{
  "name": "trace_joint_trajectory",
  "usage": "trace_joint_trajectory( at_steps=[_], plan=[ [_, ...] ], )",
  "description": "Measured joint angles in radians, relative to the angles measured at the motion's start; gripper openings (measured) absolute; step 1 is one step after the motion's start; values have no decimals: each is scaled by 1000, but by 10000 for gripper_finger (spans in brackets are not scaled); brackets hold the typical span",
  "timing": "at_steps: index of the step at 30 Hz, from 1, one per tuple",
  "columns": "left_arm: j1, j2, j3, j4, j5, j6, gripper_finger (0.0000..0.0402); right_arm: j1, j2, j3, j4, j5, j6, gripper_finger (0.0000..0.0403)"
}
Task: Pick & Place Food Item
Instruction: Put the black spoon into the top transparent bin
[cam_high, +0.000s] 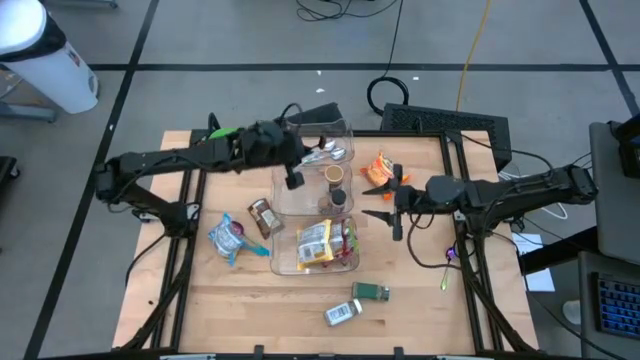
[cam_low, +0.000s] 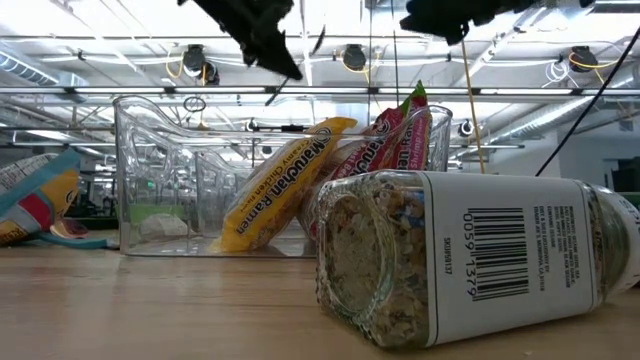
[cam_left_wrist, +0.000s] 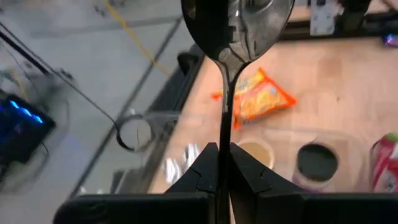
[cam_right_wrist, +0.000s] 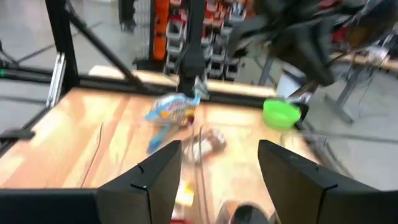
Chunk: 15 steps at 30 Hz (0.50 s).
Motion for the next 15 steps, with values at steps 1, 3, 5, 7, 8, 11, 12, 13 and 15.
trace_joint_trajectory(
  at_steps=[1,3,5,7,8,11,12,13,15],
  plan=[
    [25,11,10,-20,32,-2,13,1,3,0,-18,-1,6,204],
    [72,39,35,-64,96,-12,13,6,11,-13,-17,0,20,202],
    [107,71,62,-100,125,-10,13,10,14,-45,7,-1,22,202],
    [134,107,96,-137,132,2,13,12,16,-85,52,1,22,202],
    [144,130,115,-156,133,8,13,13,15,-111,76,0,25,203],
    [167,210,186,-201,135,36,13,12,16,-198,191,0,55,203],
    [172,239,216,-222,135,48,13,12,15,-231,237,0,65,202],
    [177,271,249,-239,136,58,13,12,15,-262,283,0,75,201],
    [187,334,318,-291,138,81,13,12,15,-327,363,-2,86,200]
  ],
)
